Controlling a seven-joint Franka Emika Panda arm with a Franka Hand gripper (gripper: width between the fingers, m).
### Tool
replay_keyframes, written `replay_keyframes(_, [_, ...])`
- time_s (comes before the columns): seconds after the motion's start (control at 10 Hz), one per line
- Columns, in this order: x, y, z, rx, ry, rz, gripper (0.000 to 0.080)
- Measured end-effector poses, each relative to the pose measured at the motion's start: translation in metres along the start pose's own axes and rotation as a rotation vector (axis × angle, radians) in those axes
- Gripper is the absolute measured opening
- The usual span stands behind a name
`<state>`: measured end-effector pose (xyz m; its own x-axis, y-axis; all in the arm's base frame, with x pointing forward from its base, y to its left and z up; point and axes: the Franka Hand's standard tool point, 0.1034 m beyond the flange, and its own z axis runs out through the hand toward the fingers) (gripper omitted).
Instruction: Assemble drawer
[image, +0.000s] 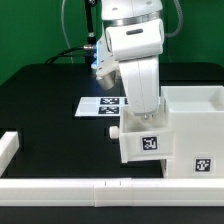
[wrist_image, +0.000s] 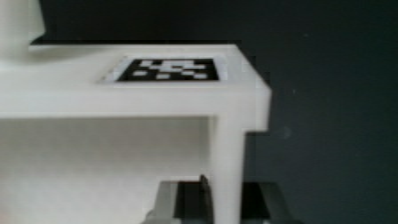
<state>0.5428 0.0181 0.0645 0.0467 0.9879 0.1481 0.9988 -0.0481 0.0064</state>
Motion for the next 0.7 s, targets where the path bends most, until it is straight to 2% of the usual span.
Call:
replay_keyframes(0.4, [0.0090, 0.0016, -0.0002, -0.011, -0.001, 0.029, 0.0037])
replay_keyframes(0.7, [0.0077, 0.0016, 0.0001, -0.010, -0.001, 0.031, 0.0043])
